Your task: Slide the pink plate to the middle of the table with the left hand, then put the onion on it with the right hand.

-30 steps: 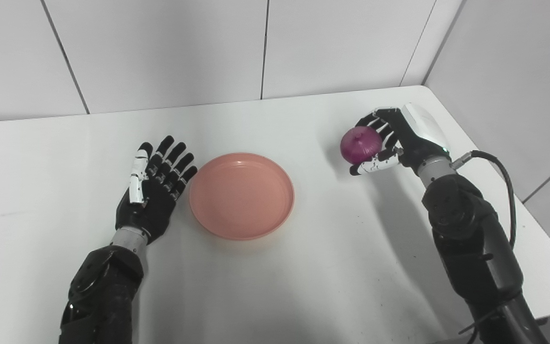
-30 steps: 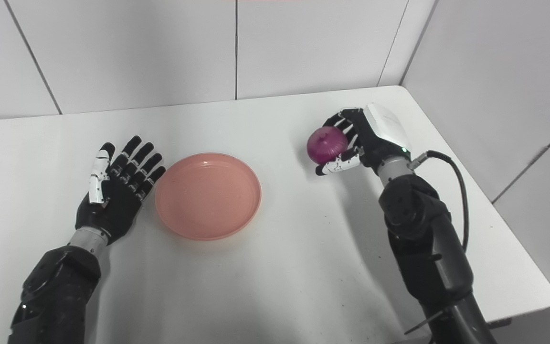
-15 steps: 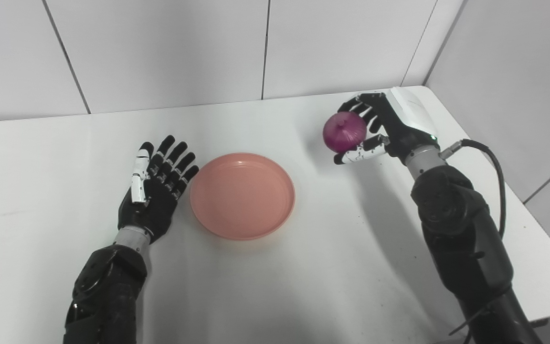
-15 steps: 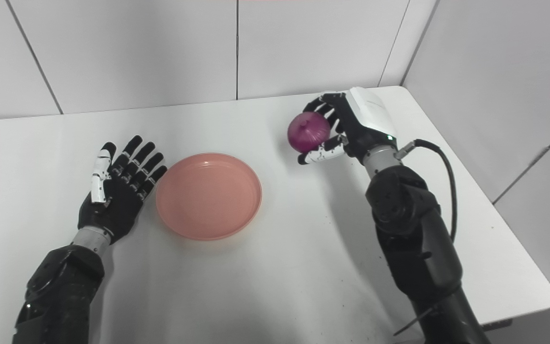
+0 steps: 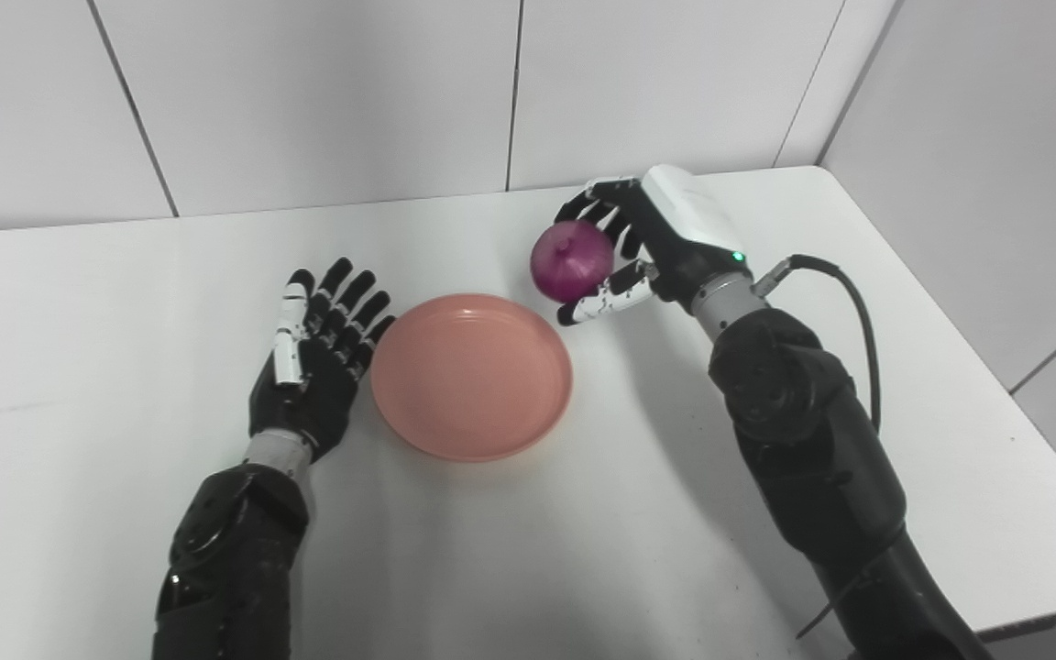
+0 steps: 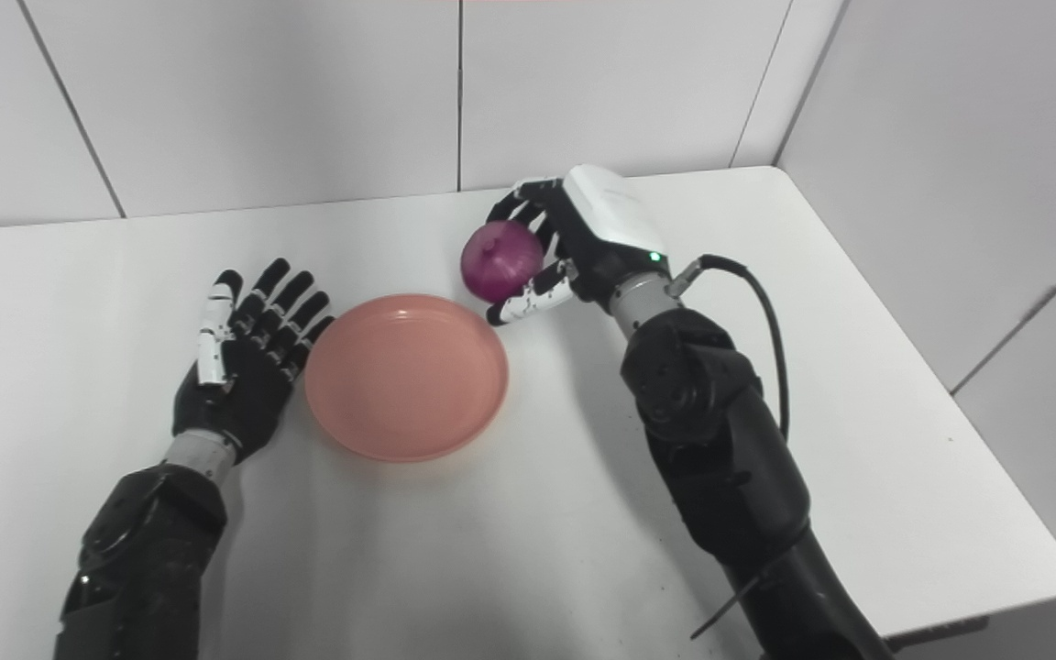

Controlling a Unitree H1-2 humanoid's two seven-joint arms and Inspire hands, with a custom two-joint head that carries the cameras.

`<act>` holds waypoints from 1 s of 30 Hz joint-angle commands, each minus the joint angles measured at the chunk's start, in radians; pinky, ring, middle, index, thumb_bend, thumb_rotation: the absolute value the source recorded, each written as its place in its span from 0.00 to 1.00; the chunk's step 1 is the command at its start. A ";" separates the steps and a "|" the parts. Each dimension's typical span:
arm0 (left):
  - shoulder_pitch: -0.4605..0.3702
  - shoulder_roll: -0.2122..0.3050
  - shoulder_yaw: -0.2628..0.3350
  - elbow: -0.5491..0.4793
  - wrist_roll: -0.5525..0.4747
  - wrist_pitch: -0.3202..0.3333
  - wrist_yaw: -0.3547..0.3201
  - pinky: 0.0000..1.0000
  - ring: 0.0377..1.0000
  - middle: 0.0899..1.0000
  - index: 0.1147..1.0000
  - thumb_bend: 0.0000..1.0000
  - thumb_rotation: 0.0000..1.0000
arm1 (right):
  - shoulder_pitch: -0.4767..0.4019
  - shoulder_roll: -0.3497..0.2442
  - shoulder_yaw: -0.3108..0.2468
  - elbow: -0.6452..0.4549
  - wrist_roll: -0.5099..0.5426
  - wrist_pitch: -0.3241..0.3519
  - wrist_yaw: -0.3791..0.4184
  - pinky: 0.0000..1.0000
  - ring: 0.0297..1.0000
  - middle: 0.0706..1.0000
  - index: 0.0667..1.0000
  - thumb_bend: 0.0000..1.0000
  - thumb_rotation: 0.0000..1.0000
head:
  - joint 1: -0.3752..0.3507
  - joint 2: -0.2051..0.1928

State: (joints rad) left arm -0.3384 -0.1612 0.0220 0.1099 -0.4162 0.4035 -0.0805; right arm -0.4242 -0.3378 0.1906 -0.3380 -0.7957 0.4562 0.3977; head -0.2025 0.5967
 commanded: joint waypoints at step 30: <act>0.017 -0.050 -0.020 0.001 0.049 0.013 0.039 0.91 0.92 0.93 0.91 0.44 1.00 | -0.003 0.054 0.137 0.192 0.007 -0.097 -0.088 0.39 0.48 0.54 0.45 0.52 0.14 | 0.083 0.017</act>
State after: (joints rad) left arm -0.3374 -0.1902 0.0096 0.1069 -0.3861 0.4027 -0.0553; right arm -0.4049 -0.2745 0.3293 -0.1325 -0.7753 0.3966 0.3380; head -0.1197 0.6136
